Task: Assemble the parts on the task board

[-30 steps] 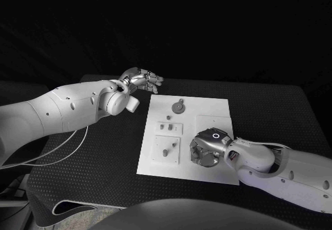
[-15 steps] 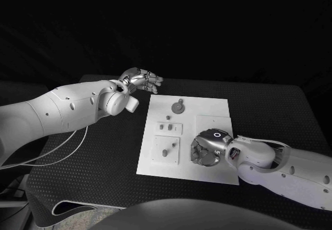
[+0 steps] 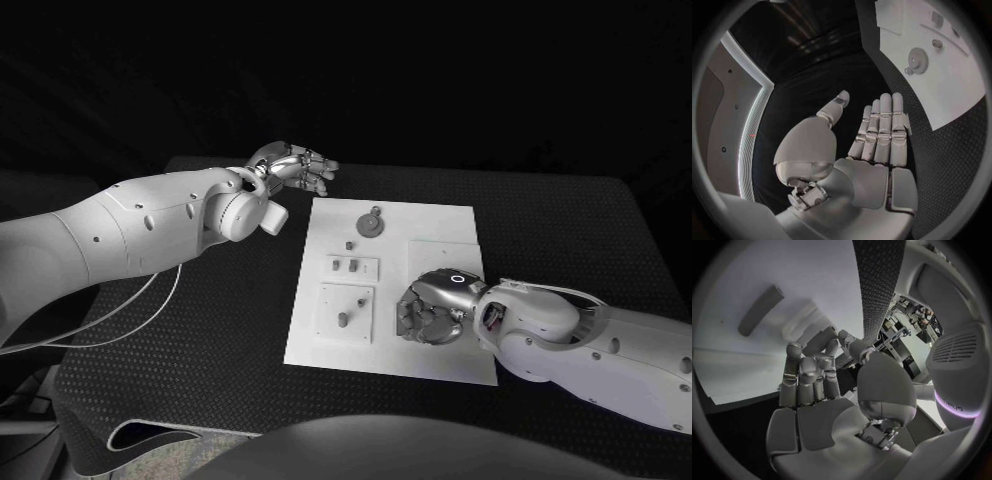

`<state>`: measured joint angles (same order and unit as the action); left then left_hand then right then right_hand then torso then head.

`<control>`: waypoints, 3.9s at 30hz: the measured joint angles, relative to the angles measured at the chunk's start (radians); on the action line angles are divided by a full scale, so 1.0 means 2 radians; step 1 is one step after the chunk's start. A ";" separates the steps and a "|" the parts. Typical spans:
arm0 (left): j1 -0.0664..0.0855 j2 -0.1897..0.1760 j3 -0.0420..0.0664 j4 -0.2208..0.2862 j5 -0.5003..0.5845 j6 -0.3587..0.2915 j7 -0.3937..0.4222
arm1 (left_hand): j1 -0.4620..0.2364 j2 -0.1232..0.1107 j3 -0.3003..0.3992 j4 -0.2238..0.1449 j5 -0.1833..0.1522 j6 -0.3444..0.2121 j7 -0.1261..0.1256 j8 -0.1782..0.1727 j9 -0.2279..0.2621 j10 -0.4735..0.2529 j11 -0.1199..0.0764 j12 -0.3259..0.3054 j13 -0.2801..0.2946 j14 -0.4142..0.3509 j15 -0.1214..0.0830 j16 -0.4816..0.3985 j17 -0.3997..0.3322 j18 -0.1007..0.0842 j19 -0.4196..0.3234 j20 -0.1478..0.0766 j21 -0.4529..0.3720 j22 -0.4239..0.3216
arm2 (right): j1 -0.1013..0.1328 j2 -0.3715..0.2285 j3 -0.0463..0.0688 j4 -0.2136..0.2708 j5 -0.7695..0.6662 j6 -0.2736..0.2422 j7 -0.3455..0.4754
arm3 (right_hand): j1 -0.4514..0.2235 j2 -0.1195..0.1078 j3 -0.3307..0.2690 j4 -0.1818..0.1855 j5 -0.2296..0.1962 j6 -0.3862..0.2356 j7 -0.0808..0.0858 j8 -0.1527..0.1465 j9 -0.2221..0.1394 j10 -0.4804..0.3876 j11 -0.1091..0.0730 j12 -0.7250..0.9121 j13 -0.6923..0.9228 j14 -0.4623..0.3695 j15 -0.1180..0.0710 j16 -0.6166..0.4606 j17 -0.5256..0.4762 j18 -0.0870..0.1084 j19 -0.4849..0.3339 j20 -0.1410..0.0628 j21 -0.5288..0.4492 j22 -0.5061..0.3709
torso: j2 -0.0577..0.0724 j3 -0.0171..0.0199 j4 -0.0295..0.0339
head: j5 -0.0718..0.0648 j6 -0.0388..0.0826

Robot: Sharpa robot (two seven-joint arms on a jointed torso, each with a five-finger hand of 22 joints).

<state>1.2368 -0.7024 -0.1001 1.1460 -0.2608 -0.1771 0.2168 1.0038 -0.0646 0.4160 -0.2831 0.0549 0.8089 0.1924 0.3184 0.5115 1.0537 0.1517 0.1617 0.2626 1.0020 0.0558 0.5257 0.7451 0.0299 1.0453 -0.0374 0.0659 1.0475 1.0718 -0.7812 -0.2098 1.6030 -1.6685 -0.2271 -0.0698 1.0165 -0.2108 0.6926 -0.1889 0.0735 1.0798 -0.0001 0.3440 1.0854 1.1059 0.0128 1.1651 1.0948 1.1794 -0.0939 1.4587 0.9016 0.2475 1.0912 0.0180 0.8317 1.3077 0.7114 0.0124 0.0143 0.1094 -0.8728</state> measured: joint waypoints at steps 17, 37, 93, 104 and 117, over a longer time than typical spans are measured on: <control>0.000 0.000 0.000 0.000 0.000 0.000 -0.001 | -0.002 0.002 0.000 0.000 0.000 0.000 0.000 0.000 0.000 0.000 0.000 0.000 0.000 0.000 0.000 0.000 0.000 -0.001 0.000 0.000 0.000 0.000 | 0.009 -0.030 0.003 0.011 0.100 -0.068 0.028 | -0.004 0.000 -0.004 0.008 0.000 -0.056 0.053 -0.118 -0.158 -0.006 0.005 0.000 0.000 -0.003 0.003 -0.001 0.000 0.004 -0.001 0.001 -0.001 0.000 | 0.000 0.0005 0.0000 | -0.003 0.000; 0.000 -0.002 -0.001 0.000 0.000 0.001 -0.002 | -0.002 0.002 0.000 0.000 0.000 0.000 0.000 0.000 0.000 0.000 0.000 0.000 0.000 0.000 0.000 -0.002 0.001 -0.004 0.000 0.000 0.000 0.000 | 0.036 -0.078 0.018 0.011 0.214 0.012 -0.104 | -0.053 0.022 -0.022 0.045 0.000 -0.005 0.042 -0.071 -0.159 0.000 -0.016 0.008 -0.002 0.009 -0.009 -0.001 -0.002 0.005 -0.001 -0.002 -0.003 0.000 | 0.000 0.0001 -0.0005 | -0.012 0.006; 0.000 -0.004 -0.004 0.000 0.000 0.004 -0.003 | -0.009 0.005 0.000 0.003 0.000 0.000 0.000 0.002 -0.001 -0.002 -0.002 0.000 -0.001 -0.002 0.002 -0.002 0.002 0.003 -0.002 0.002 0.000 -0.001 | 0.009 -0.021 0.012 -0.012 0.116 0.087 -0.204 | -0.097 0.040 -0.015 -0.021 0.000 0.028 0.022 0.032 -0.114 0.015 -0.033 0.014 0.004 0.014 -0.023 0.000 -0.005 0.011 0.007 -0.011 -0.001 0.000 | 0.000 -0.0001 0.0008 | -0.023 0.003; 0.000 -0.005 -0.004 0.002 -0.001 0.004 -0.004 | -0.009 0.005 0.000 0.003 0.000 0.000 0.000 0.002 -0.001 -0.003 0.000 0.000 -0.001 -0.002 0.002 -0.002 0.002 0.000 -0.002 0.002 0.000 -0.001 | 0.009 -0.024 0.012 -0.007 0.108 0.094 -0.203 | -0.102 0.035 -0.008 -0.024 0.000 0.023 0.016 0.032 -0.134 0.005 -0.024 0.004 0.000 0.007 -0.017 -0.002 -0.006 0.011 -0.001 -0.003 -0.004 0.000 | 0.000 -0.0001 0.0004 | -0.022 0.002; 0.000 -0.005 -0.004 0.002 -0.001 0.004 -0.005 | -0.009 0.005 0.002 0.004 0.000 0.000 0.000 0.002 -0.002 -0.003 0.000 0.000 -0.001 -0.002 0.002 -0.004 0.002 0.000 -0.002 0.002 0.000 -0.001 | 0.008 -0.040 0.011 -0.001 0.176 0.061 -0.184 | -0.085 0.080 0.000 -0.051 0.002 0.017 0.027 -0.011 -0.153 0.004 -0.024 0.002 -0.002 0.003 -0.012 -0.001 -0.006 0.000 -0.007 -0.002 0.000 0.000 | 0.000 0.0001 0.0003 | -0.023 0.001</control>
<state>1.2368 -0.7117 -0.1074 1.1495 -0.2619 -0.1681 0.2072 0.9867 -0.0554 0.4191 -0.2752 0.0549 0.8090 0.1925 0.3222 0.5079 1.0469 0.1518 0.1618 0.2615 0.9986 0.0592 0.5180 0.7500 0.0293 1.0417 -0.0338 0.0659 1.0464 1.0871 -0.8608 -0.1879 1.6011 -1.3171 -0.1045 -0.4370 0.8464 -0.0508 0.6930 -0.2914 0.0778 1.1128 0.0534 0.3222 0.7795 1.1137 -0.0346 1.1692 1.0914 1.1855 -0.1181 1.4558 0.8903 0.2483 1.0770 0.0143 0.8322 1.3077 0.7115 0.0126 0.0149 0.0638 -0.8699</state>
